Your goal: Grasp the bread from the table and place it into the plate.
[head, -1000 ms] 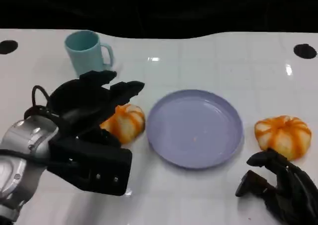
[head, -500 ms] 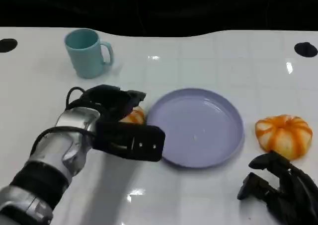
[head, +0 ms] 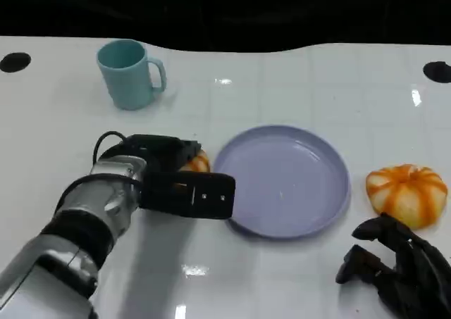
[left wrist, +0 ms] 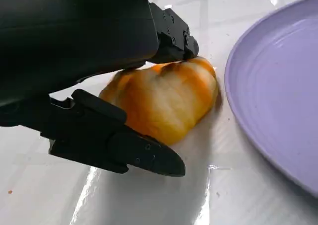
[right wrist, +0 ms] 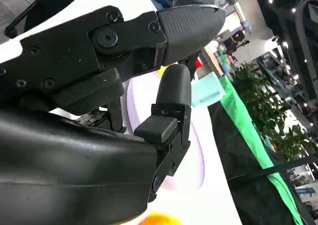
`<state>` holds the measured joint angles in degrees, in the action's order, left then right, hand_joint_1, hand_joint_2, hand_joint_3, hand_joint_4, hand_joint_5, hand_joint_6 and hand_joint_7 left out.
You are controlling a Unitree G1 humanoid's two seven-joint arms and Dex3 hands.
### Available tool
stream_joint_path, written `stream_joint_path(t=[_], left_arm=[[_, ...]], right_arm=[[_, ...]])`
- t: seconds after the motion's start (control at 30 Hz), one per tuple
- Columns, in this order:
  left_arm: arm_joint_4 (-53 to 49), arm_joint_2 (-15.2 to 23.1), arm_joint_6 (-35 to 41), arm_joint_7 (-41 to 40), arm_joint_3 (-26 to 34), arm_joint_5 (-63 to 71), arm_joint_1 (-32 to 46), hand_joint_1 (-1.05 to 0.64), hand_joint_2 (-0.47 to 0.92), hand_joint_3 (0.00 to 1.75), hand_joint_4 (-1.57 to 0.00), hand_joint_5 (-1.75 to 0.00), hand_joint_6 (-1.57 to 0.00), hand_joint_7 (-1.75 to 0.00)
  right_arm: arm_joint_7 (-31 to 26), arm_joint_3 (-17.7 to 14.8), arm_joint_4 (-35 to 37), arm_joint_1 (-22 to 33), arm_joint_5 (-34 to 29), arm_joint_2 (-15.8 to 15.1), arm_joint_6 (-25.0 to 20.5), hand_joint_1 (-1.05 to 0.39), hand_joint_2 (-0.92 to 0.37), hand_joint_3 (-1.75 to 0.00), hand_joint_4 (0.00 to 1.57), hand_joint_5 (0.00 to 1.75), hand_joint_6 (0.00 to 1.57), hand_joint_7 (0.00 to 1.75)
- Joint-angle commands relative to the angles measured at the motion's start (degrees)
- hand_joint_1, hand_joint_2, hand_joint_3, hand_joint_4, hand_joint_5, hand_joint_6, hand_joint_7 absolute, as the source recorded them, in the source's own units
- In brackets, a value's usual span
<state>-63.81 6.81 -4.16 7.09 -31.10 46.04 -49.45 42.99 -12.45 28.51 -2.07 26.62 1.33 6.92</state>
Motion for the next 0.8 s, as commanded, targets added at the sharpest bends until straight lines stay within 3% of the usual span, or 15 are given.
stream_joint_path(t=[0.03, 0.4, 0.43, 0.47, 0.5, 0.53, 0.57, 0.6, 0.63, 0.67, 0.73, 0.77, 0.8], left_arm=[[-5.49, -1.04, -0.72, -2.95, -1.3, -0.65, -1.59, -0.61, 0.84, 0.0, -0.16, -0.08, -0.22, -0.01], [-10.21, -1.45, -2.33, -14.27, -2.7, -1.34, -0.82, -0.38, 0.91, 0.01, -0.36, -0.12, -0.4, -0.05], [-10.24, -1.2, -2.67, -16.4, -2.44, -1.53, -0.69, -0.34, 0.92, 0.07, -0.65, -0.53, -0.73, -0.11], [-10.32, -0.95, -3.03, -18.24, -2.1, -1.82, -0.57, -0.33, 0.92, 0.08, -0.69, -0.94, -0.91, -0.12], [-10.44, -0.8, -3.3, -19.4, -1.89, -2.06, -0.52, -0.3, 0.92, 0.12, -0.72, -1.26, -1.04, -0.2], [-10.64, -0.74, -3.48, -19.94, -1.79, -2.28, -0.48, -0.28, 0.92, 0.14, -0.73, -1.44, -1.03, -0.38], [-10.75, -0.54, -3.99, -21.34, -1.74, -2.37, -0.29, -0.25, 0.92, 0.24, -0.72, -1.62, -0.84, -0.93], [-10.89, -0.43, -4.21, -22.51, -1.8, -2.32, -0.15, -0.23, 0.92, 0.28, -0.74, -1.68, -0.7, -1.31], [-11.03, -0.38, -4.24, -23.29, -1.86, -2.29, -0.11, -0.22, 0.92, 0.27, -0.74, -1.71, -0.64, -1.43], [-11.13, -0.32, -4.48, -23.86, -1.78, -2.41, -0.06, -0.23, 0.92, 0.3, -0.73, -1.73, -0.63, -1.36], [-11.2, -0.1, -5.18, -25.09, -1.75, -2.49, 0.02, -0.24, 0.92, 0.37, -0.73, -1.74, -0.62, -1.42], [-11.19, 0.04, -5.59, -25.83, -1.79, -2.45, 0.08, -0.25, 0.92, 0.4, -0.77, -1.74, -0.58, -1.61], [-11.08, 0.28, -6.18, -26.38, -1.53, -2.69, -0.04, -0.25, 0.92, 0.41, -0.78, -1.75, -0.56, -1.68]], right_arm=[[0.38, -0.13, -0.5, 0.37, 0.19, -1.43, -0.37, -0.52, -0.92, -0.24, 0.65, 1.49, 0.6, 1.13], [0.14, -0.33, -0.96, 0.66, 0.6, -1.28, -0.77, -0.51, -0.92, -0.24, 0.64, 1.5, 0.59, 1.14], [0.05, -0.34, -0.96, 0.67, 0.49, -1.3, -0.62, -0.51, -0.92, -0.24, 0.64, 1.5, 0.59, 1.14], [0.11, -0.38, -0.87, 0.61, 0.49, -1.4, -0.74, -0.51, -0.92, -0.24, 0.64, 1.5, 0.59, 1.14], [0.17, -0.4, -0.79, 0.56, 0.5, -1.48, -0.83, -0.51, -0.92, -0.24, 0.65, 1.5, 0.59, 1.15], [0.19, -0.42, -0.64, 0.54, 0.45, -1.51, -0.81, -0.51, -0.92, -0.24, 0.65, 1.5, 0.59, 1.15], [0.25, -0.42, -0.4, 0.51, 0.27, -1.5, -0.36, -0.51, -0.92, -0.24, 0.65, 1.5, 0.6, 1.16], [0.38, -0.42, -0.12, 0.44, 0.14, -1.52, -0.01, -0.51, -0.92, -0.24, 0.65, 1.5, 0.6, 1.16], [0.37, -0.48, 0.14, 0.31, 0.15, -1.53, -0.03, -0.51, -0.92, -0.25, 0.65, 1.5, 0.6, 1.17], [0.4, -0.51, 0.36, 0.19, 0.14, -1.58, -0.03, -0.52, -0.92, -0.24, 0.66, 1.5, 0.6, 1.17], [0.54, -0.6, 0.67, 0.01, 0.32, -1.64, -0.26, -0.52, -0.92, -0.24, 0.66, 1.51, 0.6, 1.18], [0.66, -0.65, 0.8, -0.06, 0.44, -1.67, -0.35, -0.52, -0.92, -0.23, 0.66, 1.51, 0.6, 1.18], [0.9, -0.83, 1.16, -0.23, 0.76, -1.65, -0.59, -0.52, -0.92, -0.23, 0.66, 1.5, 0.6, 1.18]])
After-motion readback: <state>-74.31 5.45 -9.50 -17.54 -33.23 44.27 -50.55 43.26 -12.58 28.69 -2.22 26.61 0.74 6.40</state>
